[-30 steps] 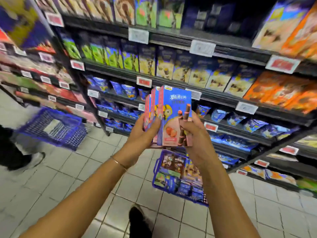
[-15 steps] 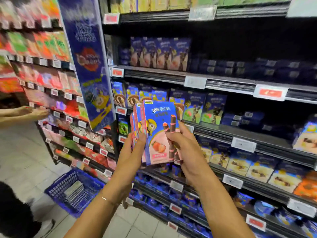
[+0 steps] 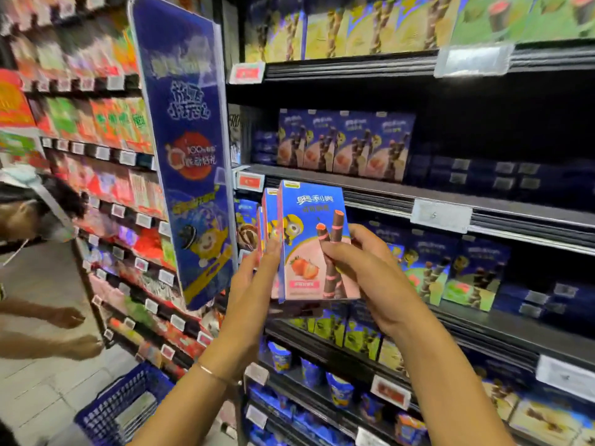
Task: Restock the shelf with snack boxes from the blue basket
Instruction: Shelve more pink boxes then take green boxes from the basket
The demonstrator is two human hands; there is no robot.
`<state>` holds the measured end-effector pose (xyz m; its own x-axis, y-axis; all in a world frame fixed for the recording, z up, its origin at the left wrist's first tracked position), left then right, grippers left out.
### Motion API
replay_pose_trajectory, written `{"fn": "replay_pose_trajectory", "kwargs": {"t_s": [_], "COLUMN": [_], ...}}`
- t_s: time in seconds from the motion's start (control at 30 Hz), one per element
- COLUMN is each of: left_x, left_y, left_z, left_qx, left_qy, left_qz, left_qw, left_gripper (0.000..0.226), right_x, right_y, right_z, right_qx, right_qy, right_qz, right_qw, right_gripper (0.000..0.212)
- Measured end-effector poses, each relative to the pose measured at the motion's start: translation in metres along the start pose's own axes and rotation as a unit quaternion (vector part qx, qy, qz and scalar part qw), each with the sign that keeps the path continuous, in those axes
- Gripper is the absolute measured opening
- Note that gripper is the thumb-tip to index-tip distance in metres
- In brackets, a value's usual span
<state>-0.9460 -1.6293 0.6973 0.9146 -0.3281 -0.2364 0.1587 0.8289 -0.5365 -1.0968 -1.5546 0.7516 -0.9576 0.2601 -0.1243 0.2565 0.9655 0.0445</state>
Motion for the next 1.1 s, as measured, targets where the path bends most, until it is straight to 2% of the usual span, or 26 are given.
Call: {"fn": "replay_pose_trajectory", "kwargs": {"t_s": [0.23,0.4,0.53,0.6,0.67,0.77,0.87,0.9,1.0,1.1], "left_x": [0.015,0.035,0.049,0.052,0.057,0.067,0.075,0.077,0.079,0.080], "left_y": [-0.096,-0.152,-0.187,-0.203,-0.215,-0.230,-0.240,-0.242,-0.247,-0.250], "left_z": [-0.013,-0.033,-0.044,-0.049,-0.050,-0.054,-0.058,-0.059,-0.058,-0.058], "left_qx": [-0.025,-0.036,-0.032,-0.034,-0.050,-0.064,-0.048,-0.037,-0.025,-0.016], "left_qy": [0.009,0.005,0.015,0.026,0.022,0.028,0.047,0.052,0.064,0.083], "left_qz": [-0.009,0.001,-0.005,-0.016,-0.014,-0.009,0.003,0.004,0.000,-0.002], "left_qw": [1.000,0.999,0.999,0.999,0.998,0.998,0.998,0.998,0.998,0.996], "left_gripper": [0.041,0.069,0.075,0.066,0.043,0.033,0.054,0.055,0.054,0.072], "right_x": [-0.006,-0.016,-0.027,-0.033,-0.034,-0.019,-0.001,0.004,0.016,0.005], "right_y": [-0.084,-0.138,-0.170,-0.183,-0.192,-0.208,-0.230,-0.240,-0.269,-0.287], "right_z": [-0.038,-0.056,-0.065,-0.070,-0.082,-0.106,-0.129,-0.134,-0.137,-0.132], "right_qx": [0.010,0.027,0.037,0.036,0.051,0.085,0.104,0.103,0.084,0.074], "right_qy": [0.044,0.055,0.079,0.095,0.124,0.112,0.107,0.114,0.171,0.247], "right_qz": [-0.036,-0.059,-0.055,-0.058,-0.052,-0.002,0.095,0.133,0.245,0.300], "right_qw": [0.998,0.996,0.995,0.993,0.990,0.990,0.984,0.979,0.951,0.918], "right_gripper": [0.029,0.033,0.031,0.029,0.027,0.029,0.028,0.031,0.045,0.047]}}
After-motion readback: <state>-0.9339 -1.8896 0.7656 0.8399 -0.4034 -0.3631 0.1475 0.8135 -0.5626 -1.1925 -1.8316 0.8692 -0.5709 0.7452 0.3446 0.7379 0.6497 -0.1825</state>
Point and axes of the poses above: each hand's wrist, its own y-axis away from the middle knuckle, its own x-axis out of the back of the hand, z = x × y, the point moved 7 cm from there along -y, towards the middle knuckle, and after that the axes turned 14 degrees about -x, right-handed, at the moved point
